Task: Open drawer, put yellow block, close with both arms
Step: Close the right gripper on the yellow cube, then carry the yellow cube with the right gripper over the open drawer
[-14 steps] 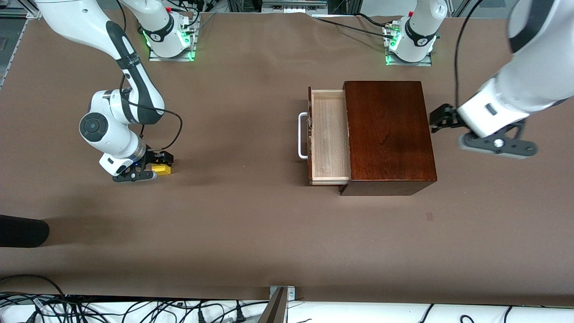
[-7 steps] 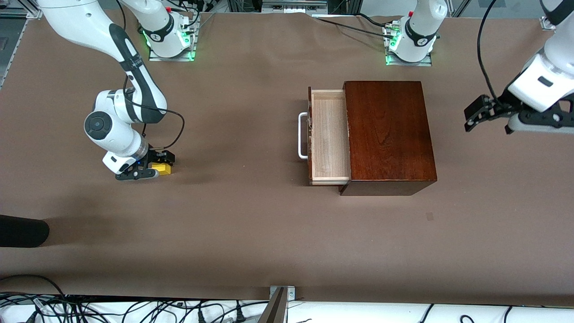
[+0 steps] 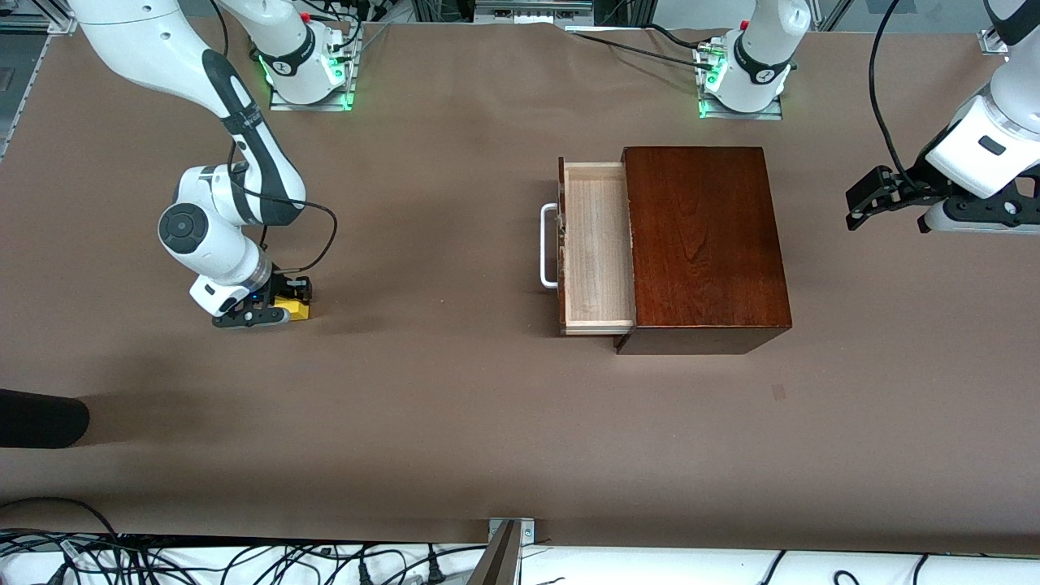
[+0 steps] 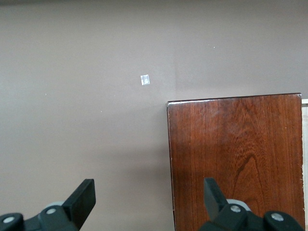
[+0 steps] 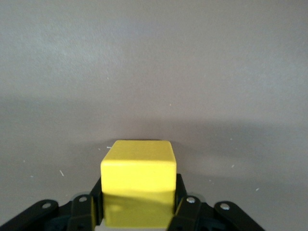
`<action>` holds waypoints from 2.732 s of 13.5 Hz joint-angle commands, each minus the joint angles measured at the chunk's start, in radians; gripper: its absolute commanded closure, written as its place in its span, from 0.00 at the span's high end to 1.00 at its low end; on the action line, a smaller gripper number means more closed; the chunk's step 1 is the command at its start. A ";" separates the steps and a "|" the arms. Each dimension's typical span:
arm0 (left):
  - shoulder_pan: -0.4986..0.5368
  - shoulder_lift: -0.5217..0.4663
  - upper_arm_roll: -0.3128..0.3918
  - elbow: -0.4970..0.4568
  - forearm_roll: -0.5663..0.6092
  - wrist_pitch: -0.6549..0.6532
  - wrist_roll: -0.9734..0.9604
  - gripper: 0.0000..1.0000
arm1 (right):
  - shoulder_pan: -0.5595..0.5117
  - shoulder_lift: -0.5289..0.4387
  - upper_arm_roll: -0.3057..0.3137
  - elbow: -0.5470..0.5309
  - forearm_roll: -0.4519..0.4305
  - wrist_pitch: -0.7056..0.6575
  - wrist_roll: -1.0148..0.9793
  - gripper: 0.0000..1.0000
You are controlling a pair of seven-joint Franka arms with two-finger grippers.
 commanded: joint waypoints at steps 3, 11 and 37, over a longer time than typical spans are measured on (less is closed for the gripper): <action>0.006 0.003 0.000 0.013 -0.013 -0.018 0.029 1.00 | 0.001 -0.047 0.010 0.175 0.006 -0.256 -0.039 0.00; 0.004 0.003 -0.001 0.015 -0.015 -0.026 0.026 1.00 | 0.099 -0.039 0.102 0.608 0.013 -0.715 -0.040 0.00; 0.000 0.003 -0.009 0.015 -0.020 -0.033 0.020 1.00 | 0.730 0.353 0.101 1.084 -0.117 -0.579 -0.574 0.00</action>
